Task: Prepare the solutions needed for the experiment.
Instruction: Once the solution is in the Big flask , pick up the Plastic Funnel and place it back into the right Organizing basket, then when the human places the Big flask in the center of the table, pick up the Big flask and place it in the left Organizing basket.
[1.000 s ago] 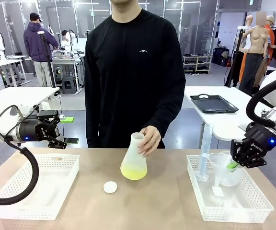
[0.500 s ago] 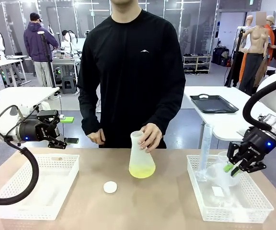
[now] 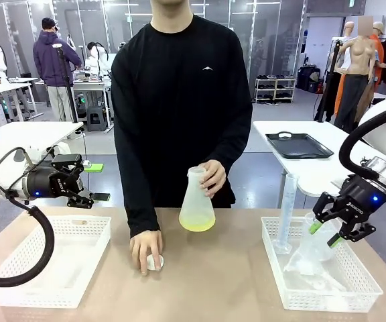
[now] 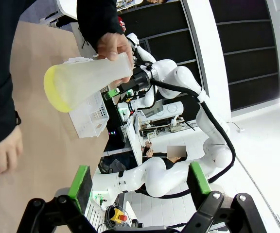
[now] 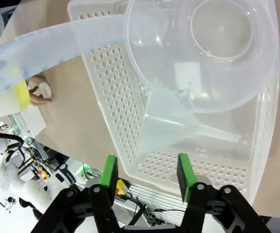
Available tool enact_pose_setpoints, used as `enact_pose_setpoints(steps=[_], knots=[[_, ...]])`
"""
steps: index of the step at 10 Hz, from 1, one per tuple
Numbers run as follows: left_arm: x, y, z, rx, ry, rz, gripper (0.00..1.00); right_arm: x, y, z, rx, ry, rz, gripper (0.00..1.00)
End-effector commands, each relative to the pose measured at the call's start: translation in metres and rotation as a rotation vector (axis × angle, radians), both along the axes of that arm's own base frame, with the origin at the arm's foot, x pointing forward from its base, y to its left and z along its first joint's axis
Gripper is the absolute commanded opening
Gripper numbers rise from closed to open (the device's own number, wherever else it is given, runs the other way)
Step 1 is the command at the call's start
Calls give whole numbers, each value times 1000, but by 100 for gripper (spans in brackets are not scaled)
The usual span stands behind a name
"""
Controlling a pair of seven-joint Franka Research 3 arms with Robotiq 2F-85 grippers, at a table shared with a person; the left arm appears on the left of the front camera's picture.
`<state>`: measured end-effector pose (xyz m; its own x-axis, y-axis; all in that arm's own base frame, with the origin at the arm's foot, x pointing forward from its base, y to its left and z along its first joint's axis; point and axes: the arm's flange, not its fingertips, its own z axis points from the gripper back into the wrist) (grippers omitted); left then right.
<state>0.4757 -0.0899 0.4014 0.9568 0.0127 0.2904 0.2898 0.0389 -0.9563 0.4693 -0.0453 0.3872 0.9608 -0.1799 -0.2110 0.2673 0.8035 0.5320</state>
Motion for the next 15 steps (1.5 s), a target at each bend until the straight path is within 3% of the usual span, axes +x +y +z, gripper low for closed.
enact_pose_setpoints(steps=[1, 10, 13, 15], knots=[[1, -1, 1, 0, 1, 0, 100, 0, -4, 1, 5, -8, -18, 64], [1, -1, 1, 0, 1, 0, 100, 0, -4, 0, 0, 0, -9, 64], [1, -1, 1, 0, 1, 0, 100, -45, 30, 19, 185, -351, 102, 64], [1, -1, 1, 0, 1, 0, 100, -62, 36, 21, 286, -472, 181, 64]])
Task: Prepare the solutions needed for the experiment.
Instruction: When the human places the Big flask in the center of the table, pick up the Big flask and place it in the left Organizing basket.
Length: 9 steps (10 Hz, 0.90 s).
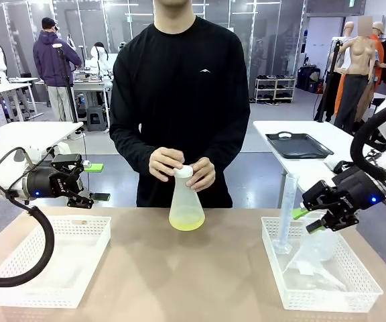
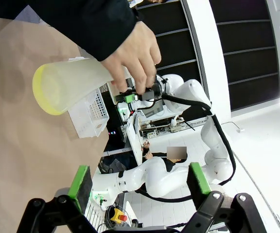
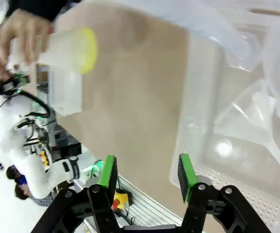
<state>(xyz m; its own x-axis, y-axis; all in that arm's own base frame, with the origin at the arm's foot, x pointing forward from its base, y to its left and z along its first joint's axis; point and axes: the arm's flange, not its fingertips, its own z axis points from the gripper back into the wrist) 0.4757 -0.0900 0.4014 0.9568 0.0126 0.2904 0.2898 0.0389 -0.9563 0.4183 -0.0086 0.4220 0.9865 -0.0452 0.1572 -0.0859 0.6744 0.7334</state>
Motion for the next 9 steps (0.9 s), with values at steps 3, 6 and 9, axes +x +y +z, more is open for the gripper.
enact_pose_setpoints(steps=[3, 6, 9], knots=[[1, -1, 1, 0, 1, 0, 100, -17, -25, -12, 372, -156, 161, 64], [1, -1, 1, 0, 1, 0, 100, -17, -56, -19, 667, -135, 83, 64], [1, -1, 1, 0, 1, 0, 100, -13, -61, -26, 724, -82, 125, 64]])
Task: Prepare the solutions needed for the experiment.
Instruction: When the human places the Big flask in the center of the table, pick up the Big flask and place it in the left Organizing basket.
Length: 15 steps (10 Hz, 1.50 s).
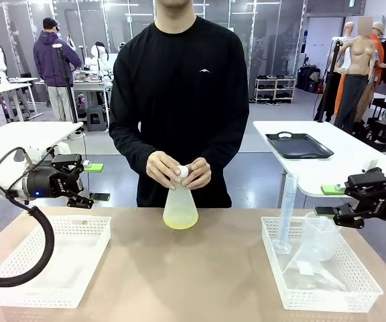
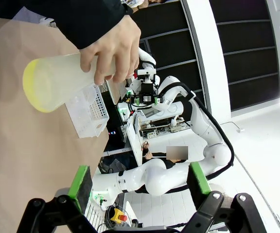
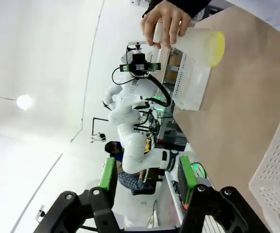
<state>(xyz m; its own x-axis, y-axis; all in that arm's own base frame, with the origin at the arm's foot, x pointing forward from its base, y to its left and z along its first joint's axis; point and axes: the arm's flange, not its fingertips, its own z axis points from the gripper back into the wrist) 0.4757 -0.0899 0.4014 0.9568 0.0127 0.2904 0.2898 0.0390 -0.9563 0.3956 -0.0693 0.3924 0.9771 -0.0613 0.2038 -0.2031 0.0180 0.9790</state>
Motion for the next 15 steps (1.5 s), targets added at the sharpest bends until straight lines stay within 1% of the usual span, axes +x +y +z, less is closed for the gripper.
enact_pose_setpoints(steps=[1, 3, 4, 5, 13, 15], knots=[[1, -1, 1, 0, 1, 0, 100, 10, 0, 3, 3, 4, 12, 64], [1, -1, 1, 0, 1, 0, 100, 10, 4, 4, -23, 16, -6, 64], [1, -1, 1, 0, 1, 0, 100, 9, 9, 5, -70, 30, -26, 64], [1, -1, 1, 0, 1, 0, 100, 8, 2, -1, -7, 5, 15, 64], [0, 0, 0, 0, 0, 0, 100, 8, 2, -1, -7, 5, 15, 64], [-1, -5, 8, 33, -53, 26, 100, 8, 2, -1, -7, 5, 15, 64]])
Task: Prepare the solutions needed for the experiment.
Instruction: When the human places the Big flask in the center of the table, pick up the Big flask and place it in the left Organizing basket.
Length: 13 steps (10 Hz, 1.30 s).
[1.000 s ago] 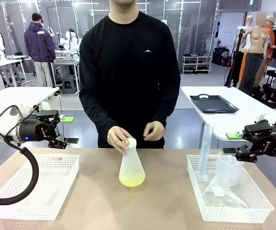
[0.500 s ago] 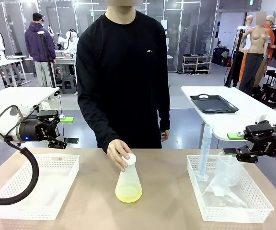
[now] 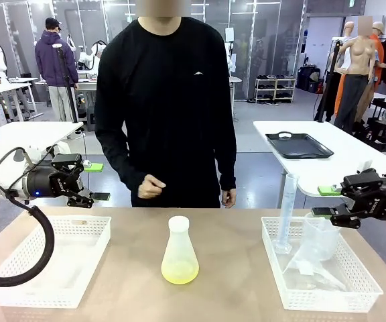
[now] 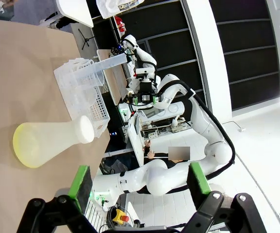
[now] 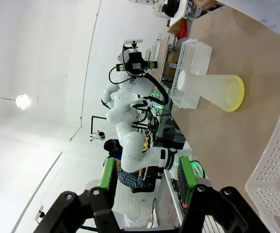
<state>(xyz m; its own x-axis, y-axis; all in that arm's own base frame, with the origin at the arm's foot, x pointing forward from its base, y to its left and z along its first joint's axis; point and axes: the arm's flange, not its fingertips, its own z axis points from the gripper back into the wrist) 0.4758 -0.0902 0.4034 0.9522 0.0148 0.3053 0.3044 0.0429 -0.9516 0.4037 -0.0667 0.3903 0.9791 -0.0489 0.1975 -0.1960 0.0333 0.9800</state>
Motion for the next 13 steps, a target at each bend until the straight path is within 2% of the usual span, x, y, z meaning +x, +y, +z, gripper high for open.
enact_pose_setpoints(steps=[1, 2, 3, 4, 6, 8, 9, 10, 13], knots=[[-5, -5, 14, 54, -92, 49, 100, 0, -1, 1, 10, -2, 5, 64], [-9, -3, 24, 99, -161, 70, 100, 0, -1, 1, 10, -2, 5, 64], [-14, -2, 35, 196, -269, 80, 100, 0, -1, 1, 10, -2, 5, 64], [-18, -1, 48, 264, -316, 63, 100, 0, -1, 1, 10, -2, 5, 64], [-21, -3, 70, 437, -432, 121, 100, 0, -1, 1, 10, -2, 5, 64], [-17, -7, 80, 507, -478, 133, 100, 0, -1, 1, 10, -2, 5, 64], [-10, -8, 79, 564, -545, 76, 100, 0, -1, 1, 10, -2, 5, 64], [-17, -6, 77, 441, -450, 87, 100, 0, -1, 1, 10, -2, 5, 64], [-15, -8, 77, 481, -461, 92, 100, 0, -1, 1, 10, -2, 5, 64]])
